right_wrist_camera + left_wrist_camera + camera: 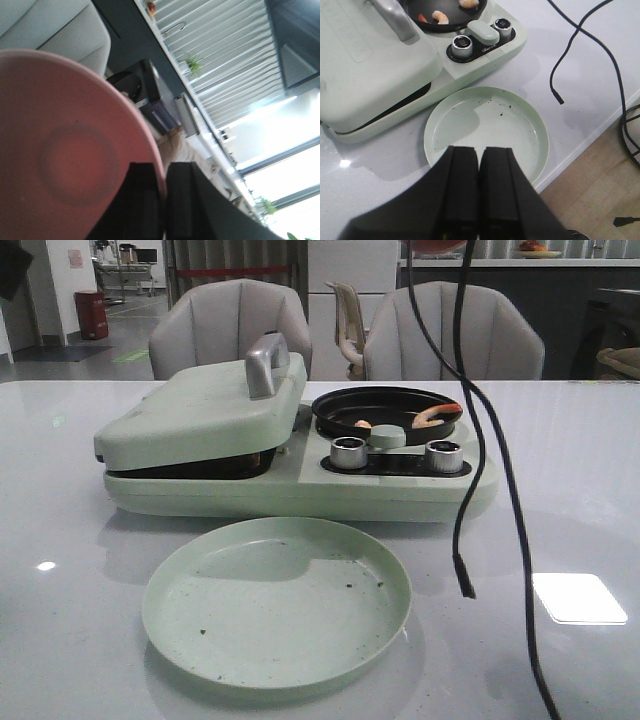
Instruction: Make breakfast with bread and shrimp
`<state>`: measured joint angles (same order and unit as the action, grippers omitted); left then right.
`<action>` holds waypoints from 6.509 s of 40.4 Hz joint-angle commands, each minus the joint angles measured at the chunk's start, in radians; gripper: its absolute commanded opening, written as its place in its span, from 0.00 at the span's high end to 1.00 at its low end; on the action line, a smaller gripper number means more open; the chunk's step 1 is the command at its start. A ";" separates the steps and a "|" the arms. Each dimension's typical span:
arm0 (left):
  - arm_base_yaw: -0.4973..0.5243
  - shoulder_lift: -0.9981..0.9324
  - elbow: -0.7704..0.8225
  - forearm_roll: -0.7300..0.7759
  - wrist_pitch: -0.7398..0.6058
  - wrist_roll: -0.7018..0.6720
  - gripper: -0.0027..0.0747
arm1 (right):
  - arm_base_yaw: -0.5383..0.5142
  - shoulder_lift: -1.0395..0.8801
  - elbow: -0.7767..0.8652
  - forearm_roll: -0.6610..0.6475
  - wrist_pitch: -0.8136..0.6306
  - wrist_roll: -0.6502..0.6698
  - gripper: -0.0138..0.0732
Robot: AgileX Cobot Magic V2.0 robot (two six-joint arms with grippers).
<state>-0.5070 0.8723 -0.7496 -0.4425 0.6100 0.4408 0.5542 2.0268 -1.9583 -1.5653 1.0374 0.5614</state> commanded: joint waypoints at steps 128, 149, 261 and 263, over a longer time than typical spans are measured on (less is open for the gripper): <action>-0.005 -0.005 -0.026 0.231 -0.083 -0.296 0.82 | -0.553 -1.541 1.318 1.639 -0.054 -0.624 0.80; -0.005 -0.005 -0.026 0.231 -0.080 -0.296 0.82 | -0.553 -1.541 1.318 1.639 -0.054 -0.624 0.80; 0.456 -0.898 0.757 0.430 -0.677 -0.441 0.82 | -0.553 -1.541 1.318 1.640 -0.054 -0.624 0.80; 0.456 -0.898 0.757 0.430 -0.677 -0.441 0.82 | -0.553 -1.541 1.318 1.640 -0.054 -0.624 0.80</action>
<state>-0.0509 -0.0040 0.0023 -0.0057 0.0271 0.0000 0.0025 0.4811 -0.6136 0.0726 1.0357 -0.0624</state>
